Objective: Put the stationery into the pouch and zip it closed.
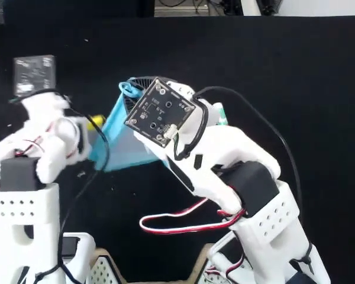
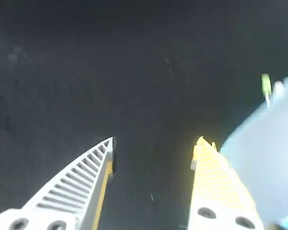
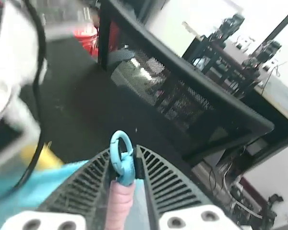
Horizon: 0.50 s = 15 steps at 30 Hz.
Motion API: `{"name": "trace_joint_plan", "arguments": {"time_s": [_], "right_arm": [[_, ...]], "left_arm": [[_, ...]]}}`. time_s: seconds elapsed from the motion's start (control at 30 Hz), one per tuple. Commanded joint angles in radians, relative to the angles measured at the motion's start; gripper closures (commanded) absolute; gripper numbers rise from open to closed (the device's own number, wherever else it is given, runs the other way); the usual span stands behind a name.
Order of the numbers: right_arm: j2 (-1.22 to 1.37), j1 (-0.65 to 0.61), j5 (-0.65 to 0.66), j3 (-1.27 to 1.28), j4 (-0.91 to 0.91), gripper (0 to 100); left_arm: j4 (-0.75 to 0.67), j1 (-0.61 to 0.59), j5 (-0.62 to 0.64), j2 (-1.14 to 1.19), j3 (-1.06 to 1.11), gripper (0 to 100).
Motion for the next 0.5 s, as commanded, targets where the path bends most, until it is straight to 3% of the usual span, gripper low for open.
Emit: {"name": "trace_joint_plan", "arguments": {"time_s": [0.0, 0.13, 0.27, 0.47], "right_arm": [[-0.038, -0.011, -0.005, 0.027, -0.118, 98.8], [-0.044, -0.011, -0.127, 0.073, -0.167, 98.8], [-0.047, -0.012, -0.267, 0.084, -0.061, 98.8], [-0.091, -0.012, -0.316, 0.088, 0.092, 98.8]], "left_arm": [[0.147, 0.07, -0.037, -0.011, -0.105, 74], [0.227, 0.104, -0.064, -0.011, -0.174, 74], [0.249, 0.108, -0.061, -0.009, -0.174, 74], [0.249, 0.113, -0.058, -0.009, -0.107, 74]]}}
